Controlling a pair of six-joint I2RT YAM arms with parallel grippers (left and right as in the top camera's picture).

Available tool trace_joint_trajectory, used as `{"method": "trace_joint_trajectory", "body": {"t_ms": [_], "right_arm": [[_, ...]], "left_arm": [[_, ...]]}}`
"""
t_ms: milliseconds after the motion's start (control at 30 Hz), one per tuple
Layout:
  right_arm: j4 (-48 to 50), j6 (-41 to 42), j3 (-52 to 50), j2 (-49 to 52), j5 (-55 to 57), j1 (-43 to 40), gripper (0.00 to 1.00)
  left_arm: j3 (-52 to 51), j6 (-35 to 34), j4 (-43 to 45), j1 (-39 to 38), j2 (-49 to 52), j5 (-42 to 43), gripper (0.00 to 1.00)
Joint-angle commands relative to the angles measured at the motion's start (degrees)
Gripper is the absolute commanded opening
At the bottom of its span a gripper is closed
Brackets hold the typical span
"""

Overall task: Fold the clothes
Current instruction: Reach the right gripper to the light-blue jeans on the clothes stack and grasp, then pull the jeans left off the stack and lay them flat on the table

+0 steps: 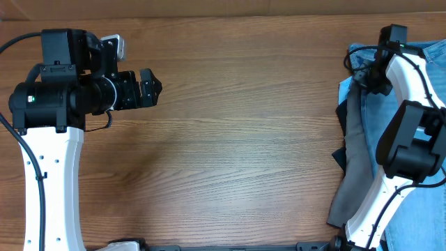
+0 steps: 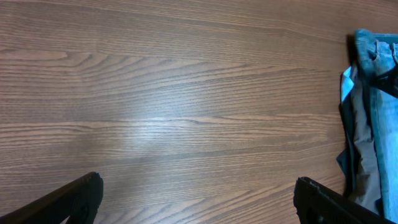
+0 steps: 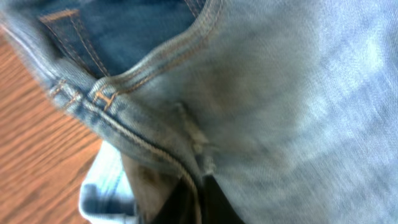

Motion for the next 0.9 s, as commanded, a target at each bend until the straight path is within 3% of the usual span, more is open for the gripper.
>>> {"method": "trace_joint_trajectory", "body": {"t_ms": [0,233,433,567,733,767,833,867], "right_arm": [[-0.5,0.5,1.6,0.0,-0.1,-1.6,0.04],[-3.7,1.4,8.2,-3.9,-3.2,-2.8,0.04],[-12.3,-2.9,28.5,-9.3,-16.2,-1.2,0.04],[-19.5,-3.0,42.5,-12.0,-22.3,5.1,0.04],[-28.5,-3.1,50.5,-13.7,-22.5,23.7,0.04],[-31.2,-3.1,50.5,-13.6,-22.4,34.2,0.04],[-33.8,-3.1,50.2,-12.3,-21.9,47.4,0.06],[-34.2,-3.2,50.0,-11.6,-20.8,52.4,0.16]], "left_arm": [[1.5,0.9,-0.1,0.2,0.2,-0.4,1.00],[1.5,0.9,-0.2,0.2,0.2,-0.2,1.00],[7.0,0.8,-4.5,0.6,0.1,-0.6,1.00],[18.0,-2.1,-10.0,3.3,0.1,-2.0,1.00],[36.3,-3.5,-18.4,9.1,0.0,-3.2,1.00],[43.4,-2.6,-20.9,11.2,-0.1,-6.4,1.00],[49.7,-2.3,-22.9,12.9,-0.5,-10.7,1.00],[51.9,-2.3,-23.6,13.2,-0.7,-12.4,1.00]]}}
